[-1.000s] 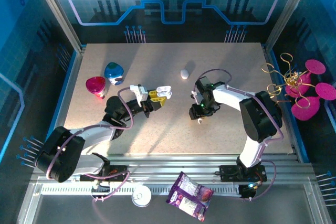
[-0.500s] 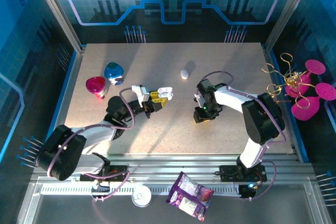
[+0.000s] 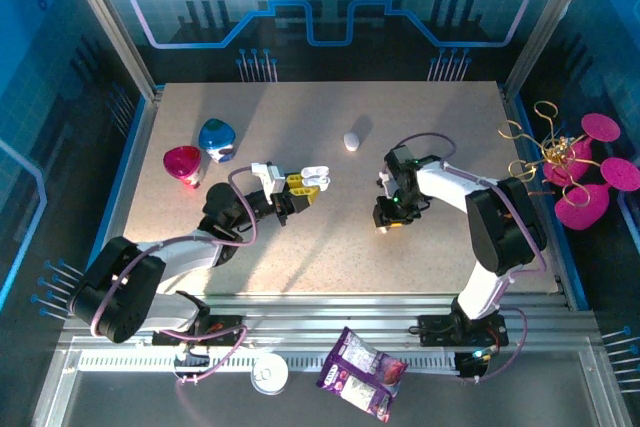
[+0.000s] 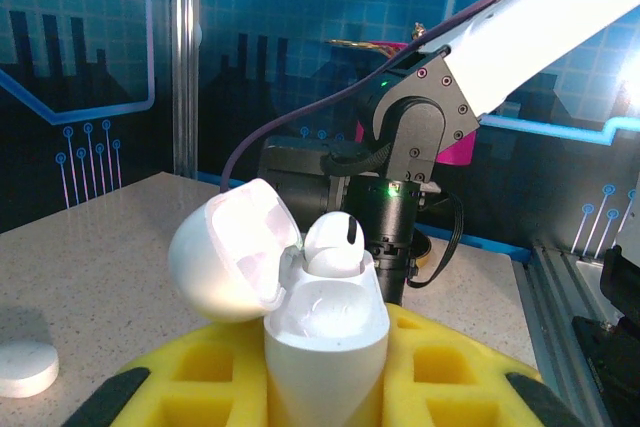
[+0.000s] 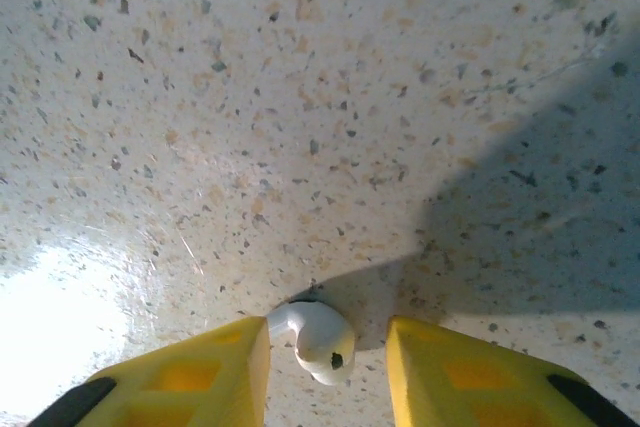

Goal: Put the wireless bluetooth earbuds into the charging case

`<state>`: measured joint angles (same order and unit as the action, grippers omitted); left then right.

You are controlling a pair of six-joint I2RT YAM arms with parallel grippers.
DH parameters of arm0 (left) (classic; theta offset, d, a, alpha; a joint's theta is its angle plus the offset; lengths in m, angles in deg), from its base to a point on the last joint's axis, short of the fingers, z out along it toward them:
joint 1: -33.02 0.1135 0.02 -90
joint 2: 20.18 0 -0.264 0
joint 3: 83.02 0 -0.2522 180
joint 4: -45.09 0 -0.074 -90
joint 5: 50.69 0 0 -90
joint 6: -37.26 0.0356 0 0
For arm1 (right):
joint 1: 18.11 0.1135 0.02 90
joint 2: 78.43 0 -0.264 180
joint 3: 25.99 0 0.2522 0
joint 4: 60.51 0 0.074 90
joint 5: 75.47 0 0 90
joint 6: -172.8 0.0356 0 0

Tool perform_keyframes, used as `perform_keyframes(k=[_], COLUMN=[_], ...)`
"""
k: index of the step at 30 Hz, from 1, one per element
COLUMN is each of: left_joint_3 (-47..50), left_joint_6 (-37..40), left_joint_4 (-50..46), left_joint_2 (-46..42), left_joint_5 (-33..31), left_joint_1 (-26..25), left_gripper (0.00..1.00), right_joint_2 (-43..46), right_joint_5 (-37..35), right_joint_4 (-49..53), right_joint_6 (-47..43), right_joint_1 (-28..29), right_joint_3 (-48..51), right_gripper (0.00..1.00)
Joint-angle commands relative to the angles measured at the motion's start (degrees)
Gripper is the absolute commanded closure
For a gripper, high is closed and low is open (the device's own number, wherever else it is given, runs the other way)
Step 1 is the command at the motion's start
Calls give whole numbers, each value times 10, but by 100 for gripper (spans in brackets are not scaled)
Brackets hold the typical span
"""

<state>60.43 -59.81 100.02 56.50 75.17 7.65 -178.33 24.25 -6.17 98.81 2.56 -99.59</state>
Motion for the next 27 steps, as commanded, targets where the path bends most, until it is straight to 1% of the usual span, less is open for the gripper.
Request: perform_keyframes(k=[1,5,16,19,20,21,27], left_joint_3=[-19,-18,-19,-18,-17,-17,-13], left_joint_6=[8,8,11,10,10,10,12], left_joint_4=[15,13,13,16,17,19,17], left_joint_2=[7,6,10,11,13,13,10], left_joint_5=[11,11,11,11,11,11,7], left_joint_1=[-4,-4,-4,-4,-4,-4,-4], left_gripper=[82,82,82,82,82,82,82], right_joint_2=[-12,-22,-12,-11,-11,-11,-2], right_joint_5=[39,48,56,56,54,53,44], right_joint_4=[-5,-13,-7,-8,-11,-12,-9], right_joint_6=[13,15,10,13,15,16,21], right_joint_1=[-9,-15,-19,-20,-20,-19,-19], right_joint_3=[3,9,24,27,28,28,24], right_gripper=[68,71,72,75,81,82,84])
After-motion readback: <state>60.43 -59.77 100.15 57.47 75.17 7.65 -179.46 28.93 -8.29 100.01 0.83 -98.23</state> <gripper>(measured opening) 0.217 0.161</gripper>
